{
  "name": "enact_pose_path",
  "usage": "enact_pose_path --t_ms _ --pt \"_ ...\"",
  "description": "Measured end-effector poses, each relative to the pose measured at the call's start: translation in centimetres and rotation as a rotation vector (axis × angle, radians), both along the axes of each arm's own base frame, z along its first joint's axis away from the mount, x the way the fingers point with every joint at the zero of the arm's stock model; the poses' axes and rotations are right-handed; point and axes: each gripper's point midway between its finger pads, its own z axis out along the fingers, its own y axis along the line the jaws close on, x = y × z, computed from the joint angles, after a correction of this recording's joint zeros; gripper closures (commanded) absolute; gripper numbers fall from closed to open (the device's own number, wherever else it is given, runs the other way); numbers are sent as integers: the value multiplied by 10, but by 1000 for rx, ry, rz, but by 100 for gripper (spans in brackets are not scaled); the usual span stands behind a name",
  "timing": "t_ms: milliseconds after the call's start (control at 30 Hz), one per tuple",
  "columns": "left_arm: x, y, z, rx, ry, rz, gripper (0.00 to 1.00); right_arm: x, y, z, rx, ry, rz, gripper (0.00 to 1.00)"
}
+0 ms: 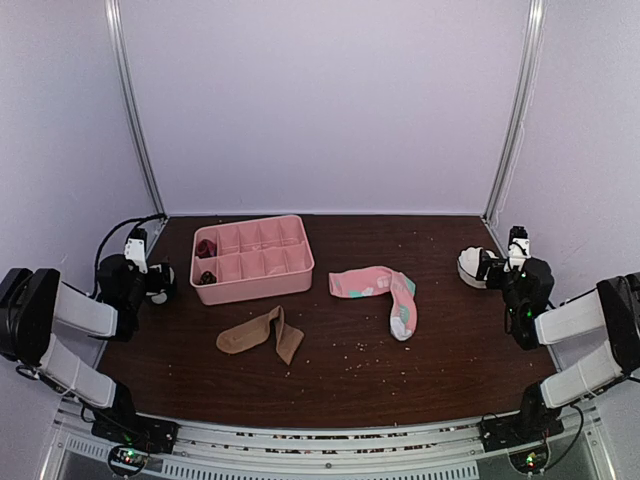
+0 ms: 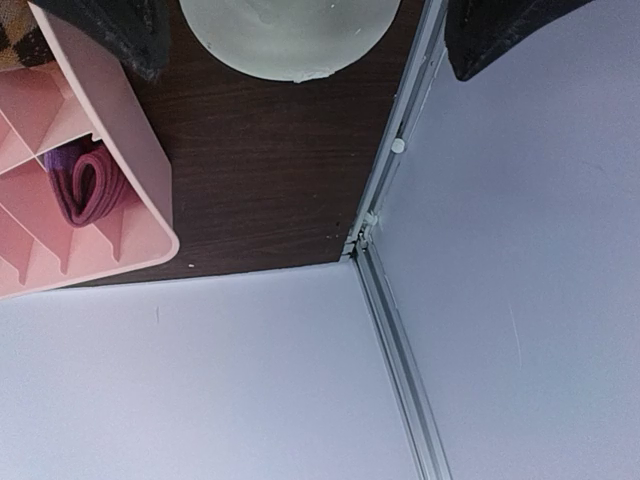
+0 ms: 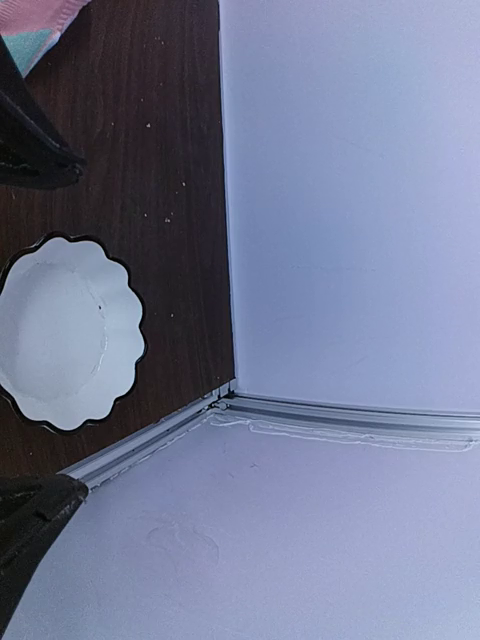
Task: Roll the socks
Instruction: Rotate the sock at the center of the board.
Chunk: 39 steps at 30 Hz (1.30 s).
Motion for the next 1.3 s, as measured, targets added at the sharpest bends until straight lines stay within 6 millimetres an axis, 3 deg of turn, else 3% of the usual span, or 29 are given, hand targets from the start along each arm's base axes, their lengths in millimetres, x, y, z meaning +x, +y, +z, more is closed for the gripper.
enact_pose_path --t_ms 567,633,700,767,833,933,1000,1133,1233,1300 --pt "0 0 0 0 0 -1 2 0 0 0 0 0 -2 0" --pt "0 -1 0 0 2 -5 2 -1 -6 0 14 -2 -37 0" --pt "0 -2 2 -1 10 -13 2 -5 -25 -2 51 34 -151 1" --pt "3 -3 10 -1 28 -16 2 -1 -41 11 68 76 -254 0" --pt "13 -4 32 8 28 -27 2 19 -47 45 54 112 -286 1" --pt "25 -8 74 23 11 -52 2 44 -44 89 69 146 -274 0" --pt "29 -11 97 33 10 -72 2 47 -39 95 95 189 -254 0" --pt "22 -24 116 60 67 -155 2 25 -38 73 214 261 -275 0" --pt "13 -34 110 74 143 -223 2 -5 -35 59 337 241 -266 0" --pt "3 -42 100 77 214 -273 2 -13 -25 59 382 225 -212 1"
